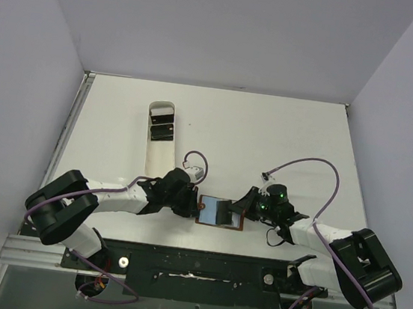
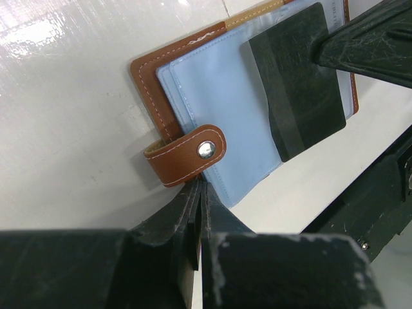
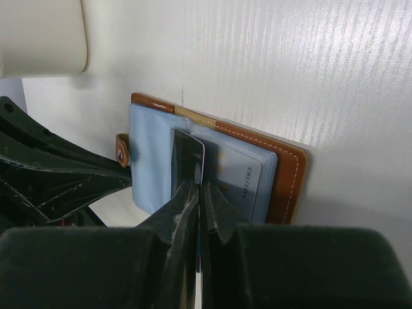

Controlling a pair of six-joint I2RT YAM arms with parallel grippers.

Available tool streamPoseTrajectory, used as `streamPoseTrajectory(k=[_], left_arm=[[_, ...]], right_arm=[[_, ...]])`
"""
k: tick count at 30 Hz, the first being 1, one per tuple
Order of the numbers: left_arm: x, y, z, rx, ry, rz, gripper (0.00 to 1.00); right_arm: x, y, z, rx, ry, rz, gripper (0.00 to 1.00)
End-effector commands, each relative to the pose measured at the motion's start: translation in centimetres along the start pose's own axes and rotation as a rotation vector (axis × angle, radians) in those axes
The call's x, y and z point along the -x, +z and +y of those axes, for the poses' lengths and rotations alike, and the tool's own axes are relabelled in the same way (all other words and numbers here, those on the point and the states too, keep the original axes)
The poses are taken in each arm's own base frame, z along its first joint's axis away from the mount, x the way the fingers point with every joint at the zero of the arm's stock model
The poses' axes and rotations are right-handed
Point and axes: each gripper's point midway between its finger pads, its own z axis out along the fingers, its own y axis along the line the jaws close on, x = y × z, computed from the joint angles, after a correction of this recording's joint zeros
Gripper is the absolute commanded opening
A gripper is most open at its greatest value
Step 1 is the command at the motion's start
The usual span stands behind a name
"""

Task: Put the credit cards into the card holder
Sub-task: Insert the credit card into the card holder.

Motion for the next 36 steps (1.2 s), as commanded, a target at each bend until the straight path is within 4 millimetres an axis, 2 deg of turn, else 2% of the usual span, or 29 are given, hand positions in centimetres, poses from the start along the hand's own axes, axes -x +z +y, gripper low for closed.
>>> streamPoseTrajectory(k=[1,8,16,29,36], left_arm=[[0.5,0.2,0.5,0.043,0.008,-0.008,0.00],[0.2,0.2,0.9,0.053,0.000,-0.005,0.00],[0.2,0.3,0.8,0.052,-0.004,-0.010,0.00],[0.1,0.4,0.8,0.047,-0.015,-0.004,0.00],[0.1,0.1,0.7,0.044,-0.030,-0.014,0.00]], right_arm=[[0.8,0.1,-0.4,-0.012,-0.041,-0.042,0.00],[1.6,-0.4,-0.6,-0.019,-0.106,-0.097,0.00],[1.4,-0.5,-0.3,-0.020,-0.225,-0.008,0.00],[0.2,0.6,0.3,0.043,-0.177,0.055,0.00],[0.9,0.4,0.0,0.031,-0.128,-0.030,0.00]])
